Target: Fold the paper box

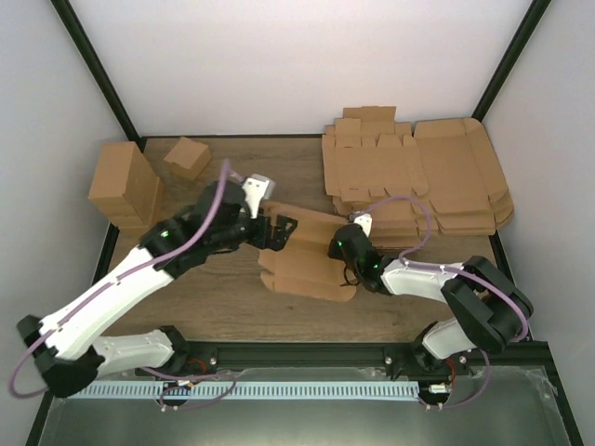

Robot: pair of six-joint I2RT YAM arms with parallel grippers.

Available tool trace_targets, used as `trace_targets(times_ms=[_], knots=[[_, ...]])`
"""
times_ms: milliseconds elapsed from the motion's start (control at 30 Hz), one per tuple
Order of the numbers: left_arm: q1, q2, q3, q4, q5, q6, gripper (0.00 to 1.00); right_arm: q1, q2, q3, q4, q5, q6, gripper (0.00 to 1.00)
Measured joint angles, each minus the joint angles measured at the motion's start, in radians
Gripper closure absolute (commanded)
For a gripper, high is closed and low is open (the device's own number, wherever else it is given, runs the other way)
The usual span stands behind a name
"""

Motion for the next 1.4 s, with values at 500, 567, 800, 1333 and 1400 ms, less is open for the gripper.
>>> trace_targets(times_ms=[500,567,800,1333,1400], knots=[[0.000,-0.426,-0.461,0.186,-0.170,-0.645,0.00,-0.021,-0.001,0.181,-0.195,0.093,0.428,0.99],[0.000,-0.423,-0.471,0.191,-0.171,-0.681,0.00,0.007,-0.001,0.201,-0.191,0.134,0.418,0.99],[0.004,-0.374,-0.391,0.200,-0.198,-0.684,0.17,0.056,0.000,0.207,-0.182,0.218,0.378,0.99],[0.208,-0.252,-0.390,0.193,0.029,-0.581,0.56,0.076,-0.050,0.173,-0.107,0.230,0.272,0.99],[0.212,-0.257,-0.390,0.198,0.036,-0.575,0.62,0.076,-0.053,0.164,-0.103,0.229,0.267,0.99]])
